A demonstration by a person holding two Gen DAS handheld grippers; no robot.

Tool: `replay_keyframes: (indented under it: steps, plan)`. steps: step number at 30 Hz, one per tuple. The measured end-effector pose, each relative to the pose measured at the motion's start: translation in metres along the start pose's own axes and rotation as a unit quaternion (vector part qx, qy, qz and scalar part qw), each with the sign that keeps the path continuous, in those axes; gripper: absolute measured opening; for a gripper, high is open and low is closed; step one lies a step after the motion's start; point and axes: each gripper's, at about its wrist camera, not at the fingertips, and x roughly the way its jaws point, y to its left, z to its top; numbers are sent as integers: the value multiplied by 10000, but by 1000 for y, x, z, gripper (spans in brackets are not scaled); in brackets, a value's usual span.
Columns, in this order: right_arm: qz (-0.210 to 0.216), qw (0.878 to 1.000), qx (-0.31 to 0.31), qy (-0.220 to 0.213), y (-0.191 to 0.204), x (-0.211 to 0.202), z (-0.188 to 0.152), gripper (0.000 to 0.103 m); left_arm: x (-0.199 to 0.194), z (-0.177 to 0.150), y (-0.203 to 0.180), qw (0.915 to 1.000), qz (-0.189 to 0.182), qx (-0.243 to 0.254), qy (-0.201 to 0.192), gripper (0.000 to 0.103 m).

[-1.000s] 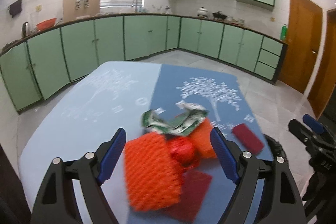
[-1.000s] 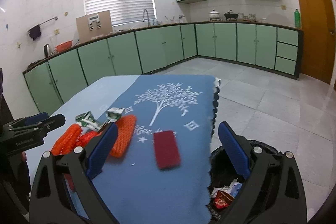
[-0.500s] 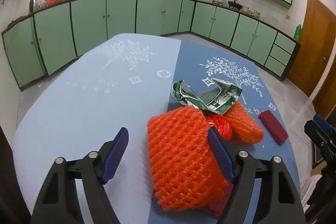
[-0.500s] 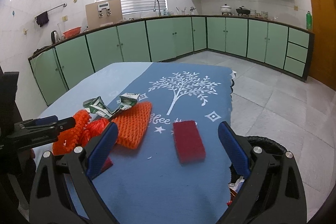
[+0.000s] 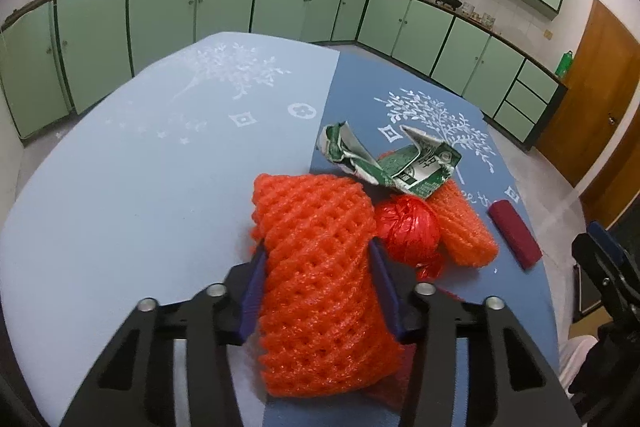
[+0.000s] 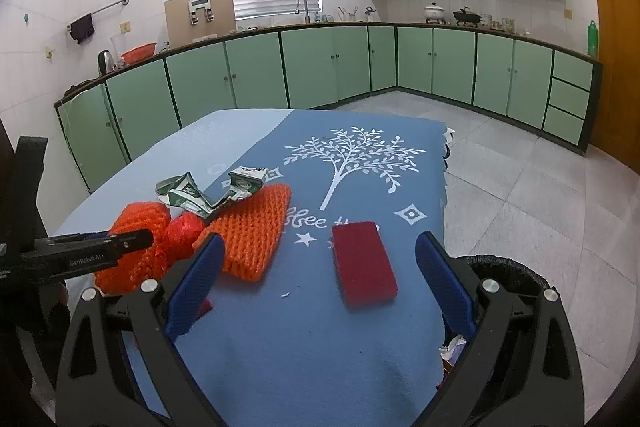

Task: Collect trash
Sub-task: 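Grasp the orange foam net with the left gripper and lift it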

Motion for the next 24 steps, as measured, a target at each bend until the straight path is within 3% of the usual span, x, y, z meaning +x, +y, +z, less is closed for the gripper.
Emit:
replay_keyframes:
  steps: [5, 15, 24]
  plan:
    - [-3, 10000, 0, -31, 2, 0, 1, 93, -16, 6, -2, 9997, -1, 10, -247, 34]
    - [133, 9998, -108, -130, 16, 11, 20, 93, -33, 30, 5, 9984, 48, -67, -562, 33]
    - [340, 9992, -209, 51, 45, 57, 40, 92, -20, 39, 17, 9976, 290, -117, -619, 33]
